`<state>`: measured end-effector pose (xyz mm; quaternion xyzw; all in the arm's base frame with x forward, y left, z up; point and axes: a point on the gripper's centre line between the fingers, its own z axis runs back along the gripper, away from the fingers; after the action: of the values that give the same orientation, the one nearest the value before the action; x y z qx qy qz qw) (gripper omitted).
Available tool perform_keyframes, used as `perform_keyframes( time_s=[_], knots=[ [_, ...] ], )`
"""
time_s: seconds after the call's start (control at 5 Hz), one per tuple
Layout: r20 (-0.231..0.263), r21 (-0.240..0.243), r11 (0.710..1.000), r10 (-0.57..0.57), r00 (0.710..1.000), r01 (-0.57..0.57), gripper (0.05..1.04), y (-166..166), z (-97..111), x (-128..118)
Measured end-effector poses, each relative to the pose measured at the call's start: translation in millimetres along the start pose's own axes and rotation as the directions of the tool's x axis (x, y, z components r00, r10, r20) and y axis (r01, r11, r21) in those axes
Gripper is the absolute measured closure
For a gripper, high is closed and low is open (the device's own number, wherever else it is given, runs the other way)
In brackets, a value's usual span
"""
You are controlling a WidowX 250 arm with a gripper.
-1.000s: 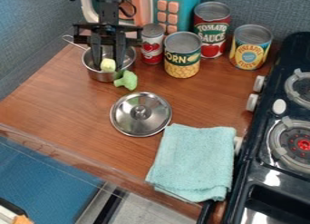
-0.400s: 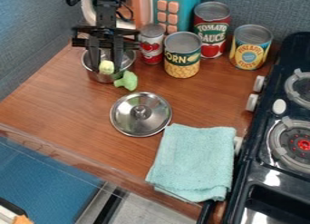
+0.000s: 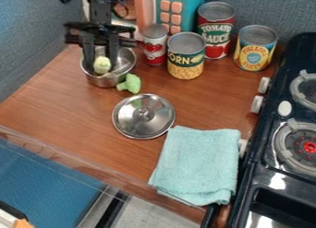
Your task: Put corn in the silver pot and return it on the table
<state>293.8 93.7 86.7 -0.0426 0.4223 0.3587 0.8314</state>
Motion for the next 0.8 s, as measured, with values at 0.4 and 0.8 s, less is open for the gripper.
perform_keyframes(
  time_s=[0.4,0.8],
  knots=[
    [-0.011,0.013,0.999,0.03,0.999,-0.03,0.701,6.7,-3.2,-0.1],
    [-0.012,0.015,1.0,0.022,1.0,-0.022,0.701,6.8,-4.9,0.6]
  ],
)
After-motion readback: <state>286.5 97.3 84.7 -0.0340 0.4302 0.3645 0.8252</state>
